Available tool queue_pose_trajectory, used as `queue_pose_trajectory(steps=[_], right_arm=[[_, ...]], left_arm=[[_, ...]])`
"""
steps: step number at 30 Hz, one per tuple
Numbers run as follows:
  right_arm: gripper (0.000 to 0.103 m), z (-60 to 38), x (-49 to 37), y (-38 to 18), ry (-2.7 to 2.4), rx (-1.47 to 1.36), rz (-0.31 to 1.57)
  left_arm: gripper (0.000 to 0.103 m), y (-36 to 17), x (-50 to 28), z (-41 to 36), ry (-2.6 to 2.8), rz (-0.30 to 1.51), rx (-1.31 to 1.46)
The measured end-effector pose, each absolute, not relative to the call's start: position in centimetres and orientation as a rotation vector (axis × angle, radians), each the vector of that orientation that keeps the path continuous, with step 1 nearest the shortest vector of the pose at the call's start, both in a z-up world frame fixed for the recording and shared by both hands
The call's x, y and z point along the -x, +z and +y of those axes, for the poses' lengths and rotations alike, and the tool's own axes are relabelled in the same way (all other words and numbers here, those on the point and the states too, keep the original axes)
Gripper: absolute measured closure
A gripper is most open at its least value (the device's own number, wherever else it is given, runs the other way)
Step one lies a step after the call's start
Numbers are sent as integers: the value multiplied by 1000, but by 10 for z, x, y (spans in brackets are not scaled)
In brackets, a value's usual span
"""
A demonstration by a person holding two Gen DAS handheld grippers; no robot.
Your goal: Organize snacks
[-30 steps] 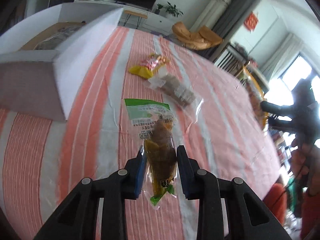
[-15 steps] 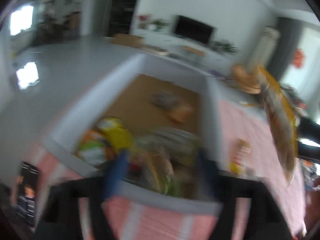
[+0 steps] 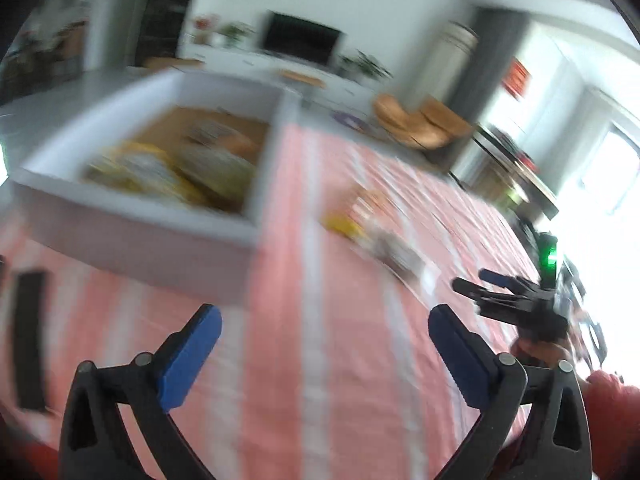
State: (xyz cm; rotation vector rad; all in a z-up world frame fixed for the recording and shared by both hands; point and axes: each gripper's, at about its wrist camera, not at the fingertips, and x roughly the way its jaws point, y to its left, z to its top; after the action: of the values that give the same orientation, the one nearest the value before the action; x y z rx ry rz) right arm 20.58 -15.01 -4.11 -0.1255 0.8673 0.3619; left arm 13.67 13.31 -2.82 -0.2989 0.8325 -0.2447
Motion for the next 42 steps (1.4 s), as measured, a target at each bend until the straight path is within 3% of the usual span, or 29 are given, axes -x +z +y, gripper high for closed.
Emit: queue_pose_trajectory(steps=[7,14,42], right_arm=[[14,-257,-169,-87,133,131,924],[10,-272,-153,-88,99,55,921],[9,-278,-149,-90,99,51,922]], left_arm=[[1,-102,-173,40,-243,1011,119],[1,-126,-212,34,-117,1012,15],[0,-135,-213,35,-59,967,-40]])
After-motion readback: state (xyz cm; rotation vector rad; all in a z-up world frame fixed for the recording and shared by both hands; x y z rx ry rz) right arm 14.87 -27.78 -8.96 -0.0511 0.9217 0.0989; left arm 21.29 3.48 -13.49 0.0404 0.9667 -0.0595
